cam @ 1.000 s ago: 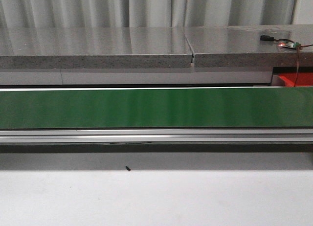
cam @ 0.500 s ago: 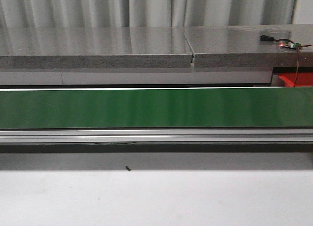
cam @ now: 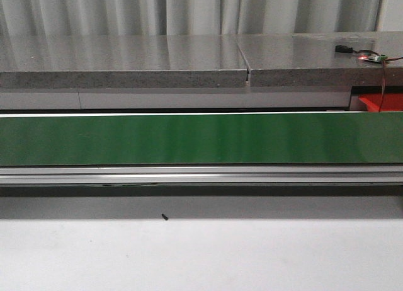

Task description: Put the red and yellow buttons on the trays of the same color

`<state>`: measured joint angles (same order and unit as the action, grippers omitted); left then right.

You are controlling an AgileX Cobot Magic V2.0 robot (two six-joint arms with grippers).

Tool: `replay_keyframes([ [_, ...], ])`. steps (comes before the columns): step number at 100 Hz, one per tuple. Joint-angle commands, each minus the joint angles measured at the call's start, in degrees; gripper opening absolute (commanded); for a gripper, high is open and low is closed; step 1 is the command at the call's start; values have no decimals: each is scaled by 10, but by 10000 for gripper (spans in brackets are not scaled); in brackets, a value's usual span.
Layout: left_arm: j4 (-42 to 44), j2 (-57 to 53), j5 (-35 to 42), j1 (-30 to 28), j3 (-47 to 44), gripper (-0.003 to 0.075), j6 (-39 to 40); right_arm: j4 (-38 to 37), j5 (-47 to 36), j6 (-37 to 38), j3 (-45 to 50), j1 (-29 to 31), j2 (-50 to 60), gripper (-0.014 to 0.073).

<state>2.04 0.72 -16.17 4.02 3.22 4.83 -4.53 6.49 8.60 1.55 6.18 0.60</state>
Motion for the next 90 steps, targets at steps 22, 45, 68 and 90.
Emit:
replay_keyframes([
  [22,-20,121,-19,-1,132,-19,5,-4,-44,-2,-8,1,12,-67],
  [45,-37,232,-46,-1,213,-19,5,-4,-44,-2,-8,1,12,-67],
  [68,-37,328,-52,-1,253,-6,5,-4,-44,-2,-8,1,12,-67],
  [90,-37,410,-59,-1,295,396,5,-4,-44,-2,-8,1,12,-67],
])
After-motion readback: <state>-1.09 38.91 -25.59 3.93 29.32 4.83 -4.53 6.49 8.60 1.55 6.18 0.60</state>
